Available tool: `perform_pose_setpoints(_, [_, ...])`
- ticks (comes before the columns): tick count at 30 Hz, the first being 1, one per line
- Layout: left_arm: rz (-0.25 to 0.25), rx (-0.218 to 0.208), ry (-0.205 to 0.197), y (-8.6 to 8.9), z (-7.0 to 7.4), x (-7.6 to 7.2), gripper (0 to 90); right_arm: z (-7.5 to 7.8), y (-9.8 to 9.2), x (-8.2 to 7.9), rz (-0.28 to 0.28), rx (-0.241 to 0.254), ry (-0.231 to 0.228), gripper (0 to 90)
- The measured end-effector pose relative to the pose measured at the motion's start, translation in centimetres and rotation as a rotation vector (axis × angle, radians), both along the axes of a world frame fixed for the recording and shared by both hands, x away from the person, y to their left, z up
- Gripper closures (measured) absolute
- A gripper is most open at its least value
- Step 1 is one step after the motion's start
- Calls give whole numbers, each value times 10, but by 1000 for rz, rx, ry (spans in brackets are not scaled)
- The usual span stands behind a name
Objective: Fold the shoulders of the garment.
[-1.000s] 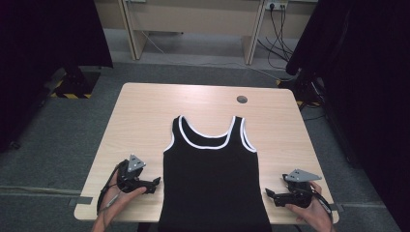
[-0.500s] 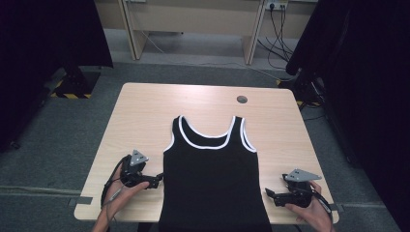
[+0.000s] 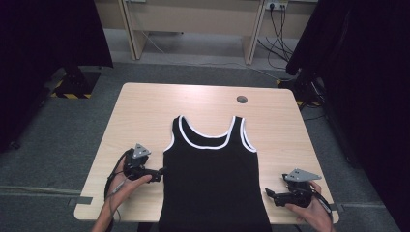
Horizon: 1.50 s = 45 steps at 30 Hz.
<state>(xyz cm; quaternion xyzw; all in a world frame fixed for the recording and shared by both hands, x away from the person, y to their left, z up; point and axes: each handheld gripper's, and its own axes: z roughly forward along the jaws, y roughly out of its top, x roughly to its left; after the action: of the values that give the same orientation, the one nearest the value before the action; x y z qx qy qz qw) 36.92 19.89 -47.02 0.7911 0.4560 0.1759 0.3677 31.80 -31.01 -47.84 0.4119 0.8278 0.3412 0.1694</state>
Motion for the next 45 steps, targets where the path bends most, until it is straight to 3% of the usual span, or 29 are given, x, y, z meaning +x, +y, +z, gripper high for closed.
perform_pose_setpoints(7, [8, 1, -11, -10, 9, 27, 27, 0, 0, 0, 3, 0, -1, 106])
perform_pose_setpoints(16, [-2, 14, -29, -25, 13, 50, 47, 0, 0, 0, 5, 0, 0, 106])
perform_pose_setpoints(26, [4, 35, 0, -41, 8, 84, 53, 0, 0, 1, 9, 0, 0, 106])
perform_pose_setpoints(30, [26, 41, -11, -50, 8, 108, 57, 0, 0, 1, 10, 0, -2, 106])
perform_pose_setpoints(32, [32, 49, -13, -52, 8, 112, 58, 0, 0, 1, 10, 0, -2, 106])
perform_pose_setpoints(36, [55, 59, 6, -60, 6, 133, 60, 0, 0, 2, 11, 0, -2, 106])
perform_pose_setpoints(41, [64, 87, 8, -65, -1, 148, 79, 0, 0, 2, 12, 0, -2, 105])
perform_pose_setpoints(45, [88, 79, 9, -65, -3, 157, 83, 0, -1, 2, 12, 0, -2, 105])
